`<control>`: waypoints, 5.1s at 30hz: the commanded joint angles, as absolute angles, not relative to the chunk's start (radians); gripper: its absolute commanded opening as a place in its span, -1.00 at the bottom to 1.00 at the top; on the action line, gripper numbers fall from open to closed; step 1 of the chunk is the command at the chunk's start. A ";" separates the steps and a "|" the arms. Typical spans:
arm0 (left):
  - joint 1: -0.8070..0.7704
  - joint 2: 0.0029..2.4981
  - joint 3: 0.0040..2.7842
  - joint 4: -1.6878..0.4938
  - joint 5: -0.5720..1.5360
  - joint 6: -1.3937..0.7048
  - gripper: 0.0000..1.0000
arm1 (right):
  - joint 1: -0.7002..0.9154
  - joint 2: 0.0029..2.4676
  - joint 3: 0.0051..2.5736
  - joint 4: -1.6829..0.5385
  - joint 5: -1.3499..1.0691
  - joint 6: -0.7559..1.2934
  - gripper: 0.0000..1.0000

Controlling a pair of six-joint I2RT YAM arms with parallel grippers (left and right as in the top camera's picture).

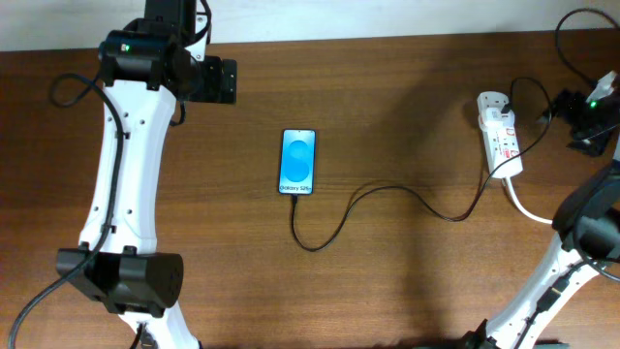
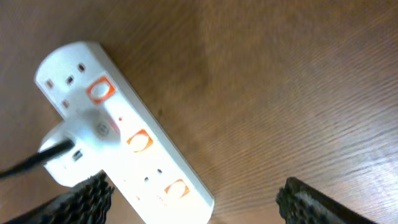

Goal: Plug charger to phone and switch on socket

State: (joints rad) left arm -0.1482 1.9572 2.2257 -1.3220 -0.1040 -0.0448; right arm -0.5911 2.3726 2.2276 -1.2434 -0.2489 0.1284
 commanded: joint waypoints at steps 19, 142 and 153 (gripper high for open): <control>-0.148 1.948 2.224 -1.321 -0.101 -0.032 0.99 | -0.223 1.963 3.024 -1.699 -0.399 0.019 0.57; -0.065 0.005 0.009 -0.081 0.027 0.263 0.99 | -0.052 0.006 0.006 -0.052 -0.362 -0.084 0.97; -0.065 0.005 0.009 -0.081 0.027 0.263 0.99 | -0.052 0.006 0.006 -0.052 -0.362 -0.084 0.97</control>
